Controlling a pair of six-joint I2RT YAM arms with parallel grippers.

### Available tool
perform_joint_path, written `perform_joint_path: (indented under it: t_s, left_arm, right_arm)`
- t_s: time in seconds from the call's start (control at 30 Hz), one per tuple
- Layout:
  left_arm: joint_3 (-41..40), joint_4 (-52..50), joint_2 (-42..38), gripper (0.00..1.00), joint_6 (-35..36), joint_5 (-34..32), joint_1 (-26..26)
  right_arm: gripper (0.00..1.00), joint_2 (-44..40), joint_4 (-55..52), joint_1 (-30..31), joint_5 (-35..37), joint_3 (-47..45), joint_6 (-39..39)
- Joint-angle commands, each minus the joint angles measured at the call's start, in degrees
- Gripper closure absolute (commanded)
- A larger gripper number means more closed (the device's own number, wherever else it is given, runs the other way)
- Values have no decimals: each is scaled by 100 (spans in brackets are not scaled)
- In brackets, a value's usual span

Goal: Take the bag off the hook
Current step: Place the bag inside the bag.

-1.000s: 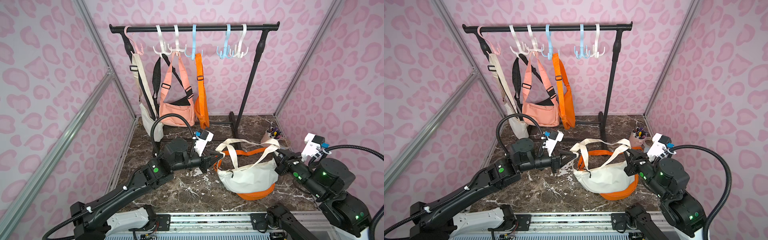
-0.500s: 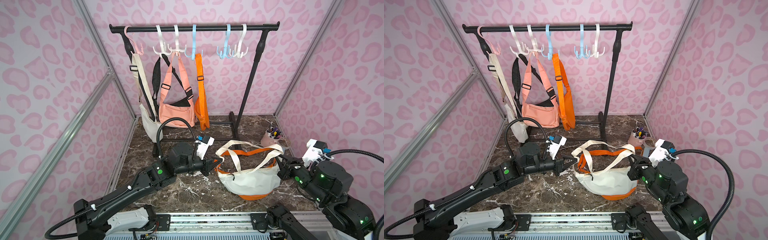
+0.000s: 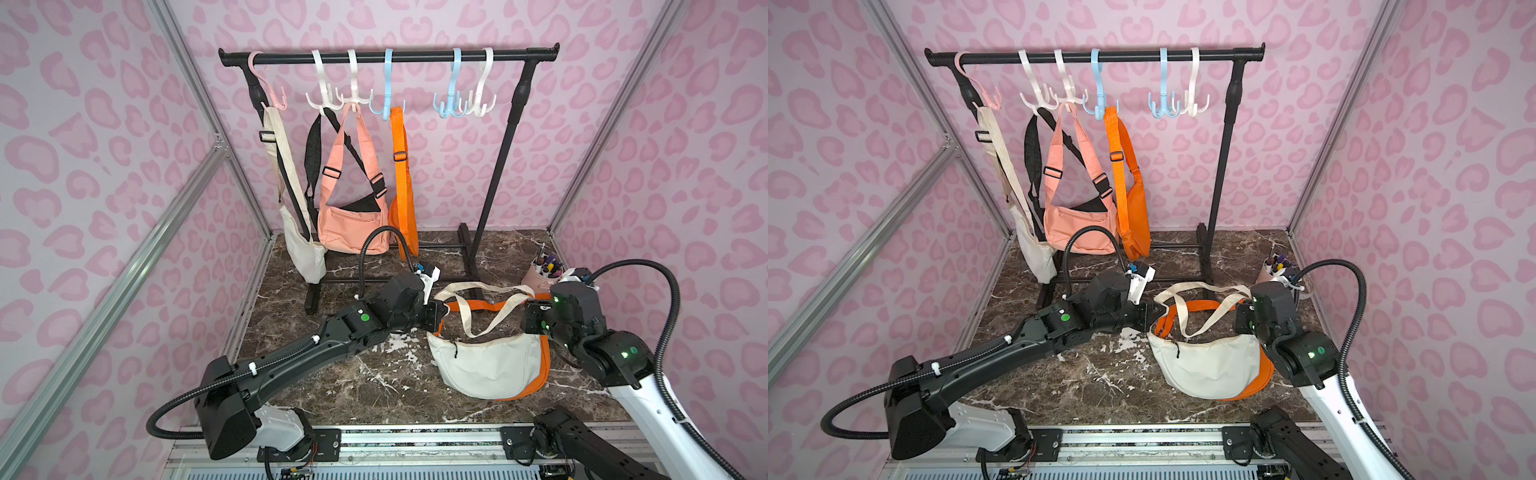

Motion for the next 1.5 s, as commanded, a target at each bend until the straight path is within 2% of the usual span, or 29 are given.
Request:
perform_joint_path:
  t_s: [0.0,0.2,0.47,0.67,0.77,1.0,1.2,1.33,1.47]
  left_arm:
    - [117,49,332,97,-285,89,147]
    - [123,136,815,97,-260,342,346]
    - [470,206,1326,97,-289,660,572]
    - [580,459,1721,95,-448,1194,713]
    - [518,512,1780,94,-534,1231,770]
    - [418,571,1903,85,-659,1375,899]
    - [363,606,1990,73,-711,1427,943]
    - [349,642,2057,69,-789,1520,994]
    - [297,643,2066,65,-841,1496,1021]
  right_arm:
    - [100,156,582,-241,-170,-259,146]
    - [100,395,1517,-1112,-972,-900,345]
    - [100,1110,1967,-1651,-1415,-1044,262]
    - [100,1612,2197,-1699,-1332,-1221,267]
    - [98,1897,2297,-1735,-1360,-1292,240]
    - [94,2722,2241,-1769,-1612,-1137,217]
    - [90,3053,2452,-1770,-1621,-1156,270]
    - [88,3246,2447,-1796,-1577,-1151,314]
    - [80,3367,2473,-1857,-1514,-1217,375]
